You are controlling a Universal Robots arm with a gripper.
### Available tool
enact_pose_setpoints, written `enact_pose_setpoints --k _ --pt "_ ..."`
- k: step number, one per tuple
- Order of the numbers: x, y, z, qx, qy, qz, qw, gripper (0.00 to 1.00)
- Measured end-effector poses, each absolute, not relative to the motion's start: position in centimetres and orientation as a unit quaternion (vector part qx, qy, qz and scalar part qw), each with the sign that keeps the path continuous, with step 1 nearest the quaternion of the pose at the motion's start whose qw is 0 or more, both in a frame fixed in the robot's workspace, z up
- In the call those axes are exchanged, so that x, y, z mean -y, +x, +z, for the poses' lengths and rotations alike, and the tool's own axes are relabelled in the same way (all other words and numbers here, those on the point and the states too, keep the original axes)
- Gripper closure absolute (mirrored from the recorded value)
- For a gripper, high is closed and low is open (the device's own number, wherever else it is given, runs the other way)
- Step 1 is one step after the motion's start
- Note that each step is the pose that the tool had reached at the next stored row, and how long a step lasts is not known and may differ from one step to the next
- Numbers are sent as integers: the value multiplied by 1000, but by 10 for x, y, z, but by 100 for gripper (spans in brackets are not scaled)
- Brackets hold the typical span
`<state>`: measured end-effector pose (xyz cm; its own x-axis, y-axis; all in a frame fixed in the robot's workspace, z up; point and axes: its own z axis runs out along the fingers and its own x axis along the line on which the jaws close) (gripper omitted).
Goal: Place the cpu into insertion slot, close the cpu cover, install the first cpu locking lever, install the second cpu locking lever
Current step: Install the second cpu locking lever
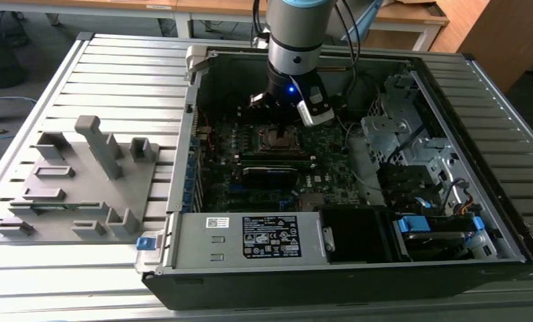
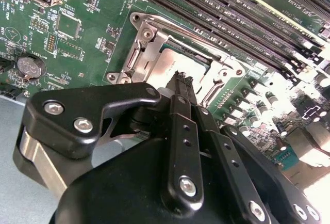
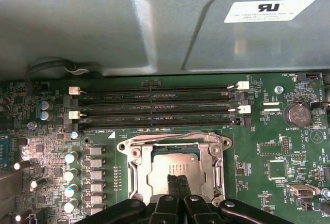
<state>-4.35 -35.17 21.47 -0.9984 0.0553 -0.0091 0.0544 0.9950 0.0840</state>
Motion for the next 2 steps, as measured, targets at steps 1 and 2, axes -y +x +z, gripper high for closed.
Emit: enact_pose_setpoints --k 1,2 --pt "352 -44 215 -999 27 42 6 89" --pt "352 -44 215 -999 27 42 6 89"
